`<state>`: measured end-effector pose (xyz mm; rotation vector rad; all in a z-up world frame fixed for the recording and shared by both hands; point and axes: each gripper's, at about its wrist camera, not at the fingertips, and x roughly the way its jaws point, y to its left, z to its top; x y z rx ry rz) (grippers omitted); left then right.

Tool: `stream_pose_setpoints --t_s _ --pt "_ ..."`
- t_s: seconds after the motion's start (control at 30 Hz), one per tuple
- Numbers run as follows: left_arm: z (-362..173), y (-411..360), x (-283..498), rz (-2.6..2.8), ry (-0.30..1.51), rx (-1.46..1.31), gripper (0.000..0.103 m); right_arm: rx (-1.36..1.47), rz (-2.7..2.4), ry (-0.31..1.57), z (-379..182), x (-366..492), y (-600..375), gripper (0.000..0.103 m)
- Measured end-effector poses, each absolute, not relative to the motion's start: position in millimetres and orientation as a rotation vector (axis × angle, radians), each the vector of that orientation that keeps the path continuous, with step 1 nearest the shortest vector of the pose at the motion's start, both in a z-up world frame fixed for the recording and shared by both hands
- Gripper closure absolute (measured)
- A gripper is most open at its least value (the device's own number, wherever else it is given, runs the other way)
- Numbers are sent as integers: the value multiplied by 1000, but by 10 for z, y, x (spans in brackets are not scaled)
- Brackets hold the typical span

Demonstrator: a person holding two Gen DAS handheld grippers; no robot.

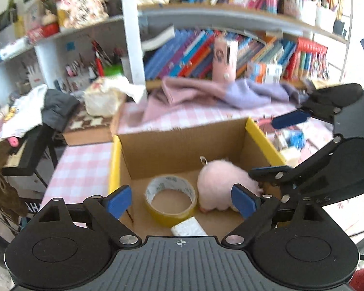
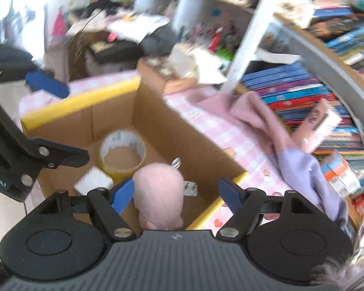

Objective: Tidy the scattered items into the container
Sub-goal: 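Open the right tool to drop the pig while the left tool releases the plug into the box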

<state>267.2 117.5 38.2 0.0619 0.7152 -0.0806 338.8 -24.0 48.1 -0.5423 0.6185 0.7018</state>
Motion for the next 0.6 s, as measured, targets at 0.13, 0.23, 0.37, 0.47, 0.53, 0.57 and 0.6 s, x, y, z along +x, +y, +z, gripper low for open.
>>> stream_pose_setpoints --t_s 0.13,0.23,0.37,0.47,0.53,0.57,0.6 --pt "498 1196 2470 -54 651 24 12 -443 626 560 669 3199 -410 27" --pt "556 1184 2294 -35 600 -6 12 -376 559 529 767 3023 -540 29" --pt "600 1180 2024 -10 533 -40 9 -284 451 505 836 2739 -710 29" --pt "610 1208 1825 6 504 -63 8 -237 371 472 862 2470 -816 29" --pt "616 1225 1697 13 495 -77 8 -203 327 462 868 2286 -892 29" --pt "618 1232 1628 15 490 -82 8 -184 311 459 867 2190 -931 29" --pt "618 1235 1560 17 485 -86 8 -169 294 456 861 2091 -969 29"
